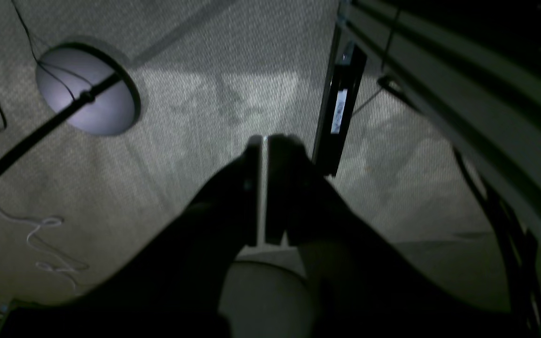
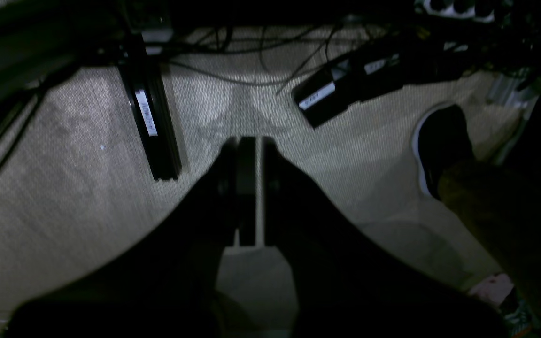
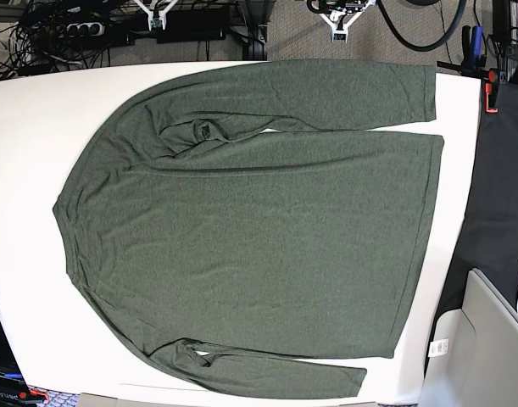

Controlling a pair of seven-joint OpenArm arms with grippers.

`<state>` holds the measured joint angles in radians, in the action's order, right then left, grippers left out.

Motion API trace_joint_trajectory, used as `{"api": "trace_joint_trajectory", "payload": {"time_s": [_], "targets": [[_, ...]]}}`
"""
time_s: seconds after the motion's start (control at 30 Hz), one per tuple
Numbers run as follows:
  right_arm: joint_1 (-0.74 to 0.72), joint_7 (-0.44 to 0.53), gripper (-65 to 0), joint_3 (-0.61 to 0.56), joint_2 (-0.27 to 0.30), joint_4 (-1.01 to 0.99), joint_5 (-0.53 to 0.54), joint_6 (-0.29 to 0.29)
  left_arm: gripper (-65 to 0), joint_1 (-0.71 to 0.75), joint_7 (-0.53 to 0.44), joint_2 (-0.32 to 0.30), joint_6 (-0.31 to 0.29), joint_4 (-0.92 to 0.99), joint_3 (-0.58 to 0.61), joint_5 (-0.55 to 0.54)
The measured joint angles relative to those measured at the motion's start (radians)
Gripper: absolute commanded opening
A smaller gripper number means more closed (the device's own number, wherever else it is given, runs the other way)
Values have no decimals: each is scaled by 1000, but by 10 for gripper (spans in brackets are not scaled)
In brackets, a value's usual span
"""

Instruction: Fold the T-shirt properly

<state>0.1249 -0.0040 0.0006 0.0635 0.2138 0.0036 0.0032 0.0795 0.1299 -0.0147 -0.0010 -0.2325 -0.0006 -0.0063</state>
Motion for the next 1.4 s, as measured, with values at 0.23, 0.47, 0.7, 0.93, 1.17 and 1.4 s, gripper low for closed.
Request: {"api": "trace_joint_trajectory", "payload": {"time_s": [0.23,0.47,0.7,0.93,1.17,1.4], "targets": [[14,6,-644,0,9,7,0,0,-647,29,2,-7,0,-1,0,0],[127,-2,-644,0,33,128,0,0,-647,151,3,-62,-2,-185,0,0],[200,5,-645,-2,55,249,-1,4,-647,238,4,-94,-7,-273,0,0],[360,-15,-645,1,111,449,0,-6,-647,354,12,-179,-2,-390,0,-194],[472,-3,-647,2,163,689,3,-1,-647,504,23,-214,-1,-674,0,-322],[589,-6,-647,32,178,889,4,5,-647,693,25,-214,0,-1007,0,-327]]}}
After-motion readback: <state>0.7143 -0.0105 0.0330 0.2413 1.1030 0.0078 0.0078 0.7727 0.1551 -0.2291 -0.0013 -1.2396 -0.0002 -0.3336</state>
